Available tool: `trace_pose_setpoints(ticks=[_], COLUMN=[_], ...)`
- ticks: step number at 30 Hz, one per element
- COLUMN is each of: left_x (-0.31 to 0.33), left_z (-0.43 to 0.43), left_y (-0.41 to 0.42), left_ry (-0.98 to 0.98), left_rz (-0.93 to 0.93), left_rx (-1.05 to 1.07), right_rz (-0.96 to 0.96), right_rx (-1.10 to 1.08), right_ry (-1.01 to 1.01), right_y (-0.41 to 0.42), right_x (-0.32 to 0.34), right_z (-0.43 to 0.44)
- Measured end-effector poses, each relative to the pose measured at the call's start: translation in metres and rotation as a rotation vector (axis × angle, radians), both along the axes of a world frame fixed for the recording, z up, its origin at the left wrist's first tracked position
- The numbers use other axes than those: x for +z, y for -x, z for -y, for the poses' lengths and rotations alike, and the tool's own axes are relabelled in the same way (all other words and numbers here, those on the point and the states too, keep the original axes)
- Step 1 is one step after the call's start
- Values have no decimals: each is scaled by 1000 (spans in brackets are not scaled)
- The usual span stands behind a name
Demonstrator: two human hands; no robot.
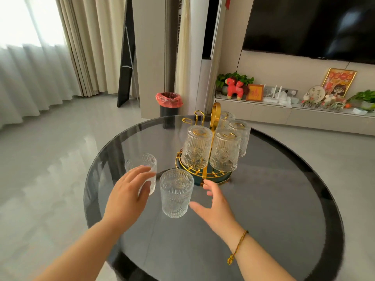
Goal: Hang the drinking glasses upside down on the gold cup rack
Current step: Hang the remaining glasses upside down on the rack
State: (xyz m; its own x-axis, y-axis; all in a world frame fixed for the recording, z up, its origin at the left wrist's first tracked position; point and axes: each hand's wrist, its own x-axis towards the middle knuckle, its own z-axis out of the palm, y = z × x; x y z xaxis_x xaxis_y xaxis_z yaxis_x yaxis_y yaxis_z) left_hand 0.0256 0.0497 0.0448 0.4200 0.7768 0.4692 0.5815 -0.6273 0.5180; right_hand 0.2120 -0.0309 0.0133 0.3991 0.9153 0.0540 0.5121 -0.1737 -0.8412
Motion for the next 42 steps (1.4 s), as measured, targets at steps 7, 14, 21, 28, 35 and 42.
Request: trace_pose_setpoints(ticks=[7, 14, 21, 28, 35, 42], left_x=[-49, -76, -79, -79, -76, -57], left_z=[17, 3, 1, 0, 4, 13], left_y=[35, 34, 33, 34, 34, 27], left_ry=[64, 170, 171, 167, 128, -88], left_rz=[-74, -233, -283, -267, -306, -383], left_rx=[69, 97, 107, 103, 89, -39], right_rz=[33, 107, 65, -170, -449, -503], right_rx=[24, -103, -94, 16, 63, 117], right_ry=[74, 128, 150, 95, -16, -103], right_y=[36, 43, 42, 39, 37, 8], right_x=[-31, -32, -32, -24, -4, 57], right_z=[-16, -33, -31, -19, -3, -4])
